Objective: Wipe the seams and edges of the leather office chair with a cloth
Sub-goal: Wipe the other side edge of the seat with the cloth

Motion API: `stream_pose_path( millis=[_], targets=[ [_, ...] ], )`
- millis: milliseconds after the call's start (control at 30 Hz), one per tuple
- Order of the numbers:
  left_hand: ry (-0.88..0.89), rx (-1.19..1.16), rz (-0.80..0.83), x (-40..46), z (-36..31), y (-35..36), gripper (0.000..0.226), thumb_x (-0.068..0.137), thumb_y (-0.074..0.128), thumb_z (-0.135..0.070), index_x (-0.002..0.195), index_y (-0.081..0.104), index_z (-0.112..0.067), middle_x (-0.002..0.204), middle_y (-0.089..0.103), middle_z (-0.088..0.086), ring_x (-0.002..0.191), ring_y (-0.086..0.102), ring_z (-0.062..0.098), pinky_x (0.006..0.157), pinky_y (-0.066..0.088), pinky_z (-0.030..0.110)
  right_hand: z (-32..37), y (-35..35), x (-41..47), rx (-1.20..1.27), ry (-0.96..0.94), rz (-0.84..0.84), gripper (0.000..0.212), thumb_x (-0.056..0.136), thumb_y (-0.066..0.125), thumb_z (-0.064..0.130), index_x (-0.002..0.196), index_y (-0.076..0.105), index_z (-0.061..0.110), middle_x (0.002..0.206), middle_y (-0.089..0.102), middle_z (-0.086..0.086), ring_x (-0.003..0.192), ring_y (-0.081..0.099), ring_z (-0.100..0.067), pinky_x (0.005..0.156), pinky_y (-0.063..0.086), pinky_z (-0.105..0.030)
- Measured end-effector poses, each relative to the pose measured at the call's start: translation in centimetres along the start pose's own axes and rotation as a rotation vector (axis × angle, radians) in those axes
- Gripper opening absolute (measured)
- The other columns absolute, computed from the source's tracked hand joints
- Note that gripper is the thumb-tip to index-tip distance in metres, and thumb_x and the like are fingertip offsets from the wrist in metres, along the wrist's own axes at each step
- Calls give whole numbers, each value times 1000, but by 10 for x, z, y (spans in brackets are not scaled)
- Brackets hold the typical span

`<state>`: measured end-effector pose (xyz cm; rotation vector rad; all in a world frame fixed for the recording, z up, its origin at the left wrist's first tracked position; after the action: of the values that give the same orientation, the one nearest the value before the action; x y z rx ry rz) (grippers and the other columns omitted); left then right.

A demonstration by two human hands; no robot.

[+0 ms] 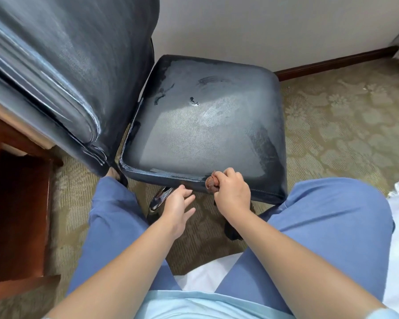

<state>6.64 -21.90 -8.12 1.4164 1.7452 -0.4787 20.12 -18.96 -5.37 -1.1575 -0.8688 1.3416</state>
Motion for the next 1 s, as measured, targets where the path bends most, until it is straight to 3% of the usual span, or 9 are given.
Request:
stream_pose_path(
  millis=[133, 267, 433, 767, 867, 1000],
  targets=[
    [-5, -16, 50, 1, 0, 5, 55, 98, 40, -3, 151, 27, -15, 115, 55, -8, 122, 54, 20, 99, 40, 39, 13, 5, 4, 23, -25, 18, 39, 85, 57, 16, 123, 54, 21, 115, 49, -2, 107, 45, -23, 80, 39, -33],
    [5, 29, 112, 3, 4, 6, 61, 96, 40, -2, 153, 23, -18, 136, 46, -8, 121, 55, 18, 96, 41, 38, 17, 7, 4, 32, -42, 26, 43, 84, 57, 17, 126, 53, 22, 116, 50, -2, 107, 46, -25, 80, 38, -34],
    [25, 24, 121, 1, 8, 11, 63, 96, 40, 0, 153, 18, -15, 157, 27, -4, 126, 52, 21, 104, 37, 42, -3, 1, 4, -9, 12, 6, 44, 85, 57, 20, 127, 52, 25, 116, 51, -1, 106, 47, -24, 79, 38, -32],
    [8, 75, 131, 9, 25, 14, 49, 99, 39, -7, 147, 35, -12, 151, 41, 1, 132, 46, 19, 104, 37, 41, -24, 5, 5, 170, 180, -14, 41, 89, 57, 26, 128, 50, 18, 118, 47, -4, 110, 46, -24, 84, 43, -35],
    [8, 75, 142, 8, 28, 20, 50, 99, 41, -8, 148, 34, -12, 151, 39, 0, 133, 45, 18, 104, 37, 41, -16, 9, 4, 281, 183, -46, 43, 91, 55, 38, 128, 50, 16, 118, 47, -4, 109, 47, -23, 85, 42, -33],
    [10, 64, 122, 3, 27, 19, 51, 99, 42, -9, 149, 32, -12, 151, 39, 0, 133, 45, 19, 105, 36, 42, -16, 9, 3, 271, 224, -58, 40, 91, 56, 33, 128, 50, 20, 120, 47, -3, 110, 49, -23, 83, 45, -35]
  ],
)
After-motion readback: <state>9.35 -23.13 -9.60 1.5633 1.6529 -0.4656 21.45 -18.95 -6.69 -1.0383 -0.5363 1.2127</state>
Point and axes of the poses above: each hand's wrist, its own x-axis towards the middle knuckle, its own y-axis out of the palm, z = x × y, the point moved 5 cm from there along x, towards the middle knuckle
